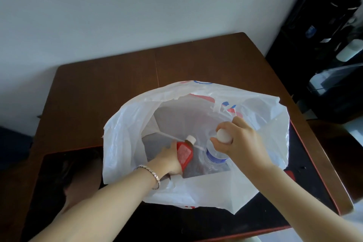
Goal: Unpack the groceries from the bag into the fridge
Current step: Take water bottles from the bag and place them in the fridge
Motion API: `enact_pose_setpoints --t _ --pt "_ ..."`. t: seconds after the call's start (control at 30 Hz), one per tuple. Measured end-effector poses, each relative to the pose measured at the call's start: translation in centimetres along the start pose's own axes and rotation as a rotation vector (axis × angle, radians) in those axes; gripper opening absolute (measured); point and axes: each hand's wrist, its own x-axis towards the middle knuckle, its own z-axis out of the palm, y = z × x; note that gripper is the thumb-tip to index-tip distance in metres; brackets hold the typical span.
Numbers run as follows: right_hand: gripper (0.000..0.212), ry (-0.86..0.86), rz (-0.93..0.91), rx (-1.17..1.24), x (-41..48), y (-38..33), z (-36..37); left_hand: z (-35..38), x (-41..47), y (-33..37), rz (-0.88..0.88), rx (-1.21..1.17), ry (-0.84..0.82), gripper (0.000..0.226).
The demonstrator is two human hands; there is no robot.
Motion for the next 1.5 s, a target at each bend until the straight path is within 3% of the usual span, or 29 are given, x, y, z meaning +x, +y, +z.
enact_pose_setpoints --t 0.07,0.2,0.27,0.43,0.6,0.87,1.13,1.23,1.37,1.5 --pt "0.025 0.015 -0.010 0.014 -0.5 0.2 0.1 1.1 -0.6 0.2 -0.035 0.042 -0.018 0.091" --pt "0.023 0.045 -0.028 0.044 -1.0 0.1 0.8 1.2 -0.2 3.0 0.122 0.162 0.277 0.061" --pt "0.024 0.047 -0.019 0.040 -0.9 0.1 0.8 0.6 0.4 4.3 0.207 0.314 0.322 0.046" --pt "0.031 0.050 0.035 0.066 -1.2 1.1 0.2 -0.6 0.4 6.3 0.233 0.418 0.092 0.031" --pt "0.037 0.020 0.017 0.118 -1.8 2.1 -0.2 -1.4 -1.8 6.0 0.318 0.440 0.250 0.025" --pt "0.033 0.084 0.008 0.167 -3.0 2.7 0.3 1.3 -0.5 4.7 0.168 0.241 0.062 0.034" --pt "0.021 0.121 0.240 0.153 -3.6 2.4 -0.2 -1.6 -1.4 3.4 0.291 0.115 -0.007 0.033" --pt "0.030 0.044 0.304 -0.029 -3.2 0.2 0.1 -2.1 -4.0 1.8 0.360 0.125 0.116 0.029" --pt "0.039 -0.061 0.393 -0.264 -2.1 -2.6 1.1 -4.2 -7.2 0.1 0.499 0.295 0.400 0.052" --pt "0.033 -0.033 0.490 -0.177 -1.6 -3.9 0.5 -9.2 -10.4 0.0 0.759 0.309 0.666 0.048"
